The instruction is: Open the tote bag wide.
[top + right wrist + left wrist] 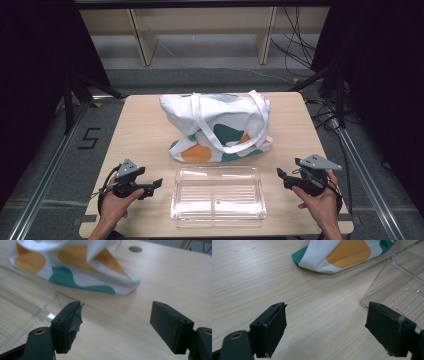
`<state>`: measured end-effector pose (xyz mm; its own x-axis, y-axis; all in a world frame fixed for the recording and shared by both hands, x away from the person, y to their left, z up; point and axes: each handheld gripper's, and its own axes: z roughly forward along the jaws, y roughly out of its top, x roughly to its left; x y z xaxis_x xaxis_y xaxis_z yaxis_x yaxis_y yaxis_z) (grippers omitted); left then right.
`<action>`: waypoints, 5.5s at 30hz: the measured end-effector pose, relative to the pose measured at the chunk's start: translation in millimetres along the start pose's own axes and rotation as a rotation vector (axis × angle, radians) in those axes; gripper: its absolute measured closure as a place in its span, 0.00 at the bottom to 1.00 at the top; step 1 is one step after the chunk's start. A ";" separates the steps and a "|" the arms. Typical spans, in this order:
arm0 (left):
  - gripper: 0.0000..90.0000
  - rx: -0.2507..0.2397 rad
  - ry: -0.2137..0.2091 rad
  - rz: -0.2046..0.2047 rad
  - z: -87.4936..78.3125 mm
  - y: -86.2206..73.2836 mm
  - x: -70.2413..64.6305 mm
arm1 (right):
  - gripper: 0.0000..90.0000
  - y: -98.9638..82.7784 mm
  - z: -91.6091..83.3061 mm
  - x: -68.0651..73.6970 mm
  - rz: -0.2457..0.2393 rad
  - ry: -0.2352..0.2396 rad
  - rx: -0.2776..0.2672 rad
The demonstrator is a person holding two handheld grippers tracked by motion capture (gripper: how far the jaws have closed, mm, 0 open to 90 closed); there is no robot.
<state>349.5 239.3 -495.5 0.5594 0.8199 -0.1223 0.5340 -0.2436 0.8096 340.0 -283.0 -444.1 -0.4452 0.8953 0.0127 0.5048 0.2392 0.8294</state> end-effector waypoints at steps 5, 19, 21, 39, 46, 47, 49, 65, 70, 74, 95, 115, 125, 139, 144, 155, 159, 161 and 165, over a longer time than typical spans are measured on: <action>0.18 0.000 -0.002 -0.010 0.8 -0.2 0.0 | 0.32 24.7 -4.1 3.8 -0.020 -0.001 -0.053; 0.18 -0.007 0.000 -0.022 -0.1 0.1 1.1 | 0.36 149.3 9.2 7.7 -0.089 0.003 -0.136; 0.18 -0.006 -0.003 -0.009 -0.3 0.3 1.5 | 0.36 160.5 13.9 9.5 -0.088 -0.001 -0.120; 0.19 -0.016 -0.015 -0.021 -0.4 2.5 2.2 | 0.73 210.3 65.2 15.9 -0.115 0.035 0.025; 0.21 -0.058 -0.029 -0.035 -2.7 15.6 1.1 | 0.94 209.8 50.8 18.2 -0.173 0.057 0.002; 0.22 -0.071 -0.044 -0.029 -3.7 20.3 0.0 | 0.94 210.3 47.1 16.7 -0.208 0.077 -0.012; 0.25 -0.097 -0.059 -0.017 -5.7 32.2 -3.0 | 0.95 209.9 36.8 17.9 -0.233 0.087 -0.044; 0.31 -0.193 -0.177 0.061 12.5 165.9 -50.3 | 0.96 193.3 -9.7 45.3 -0.330 0.156 -0.123; 0.70 -0.211 -0.140 0.108 27.8 173.6 -50.6 | 0.96 184.5 -11.2 42.6 -0.314 0.181 -0.124; 0.88 -0.226 -0.127 0.191 29.7 171.2 -49.9 | 0.96 179.7 -9.2 39.1 -0.308 0.173 -0.137; 0.93 -0.208 -0.047 0.365 64.1 157.4 -47.2 | 0.96 151.4 37.7 6.7 -0.244 0.158 -0.135; 0.93 -0.025 -0.072 0.458 124.2 112.9 -44.5 | 0.96 84.6 75.9 -14.3 -0.171 0.169 -0.043; 0.93 0.065 -0.152 0.418 137.6 90.0 -37.6 | 0.98 47.1 100.6 -16.6 -0.156 0.193 0.104; 0.64 -0.004 -0.217 0.264 93.9 104.8 -31.6 | 0.81 44.5 94.3 -18.5 -0.114 0.204 0.083; 0.58 -0.097 -0.142 0.244 52.9 139.0 -17.9 | 0.64 68.4 74.1 -17.2 -0.079 0.200 -0.014; 0.51 0.137 -0.053 0.274 119.9 176.8 16.1 | 0.50 88.2 101.1 10.1 -0.129 0.306 0.009; 0.77 0.138 -0.074 0.222 136.8 179.4 22.8 | 0.82 80.9 113.7 10.3 -0.167 0.343 0.084; 0.89 0.126 -0.062 0.118 144.8 178.5 31.0 | 0.98 74.4 113.8 5.4 -0.208 0.399 0.129; 0.91 0.150 -0.063 0.009 156.5 175.1 41.2 | 0.99 65.4 113.9 1.2 -0.147 0.449 0.139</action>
<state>565.3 149.3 -448.7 0.6008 0.7842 -0.1552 0.6150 -0.3294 0.7164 456.7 -223.5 -453.5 -0.7786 0.6053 0.1654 0.4926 0.4263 0.7587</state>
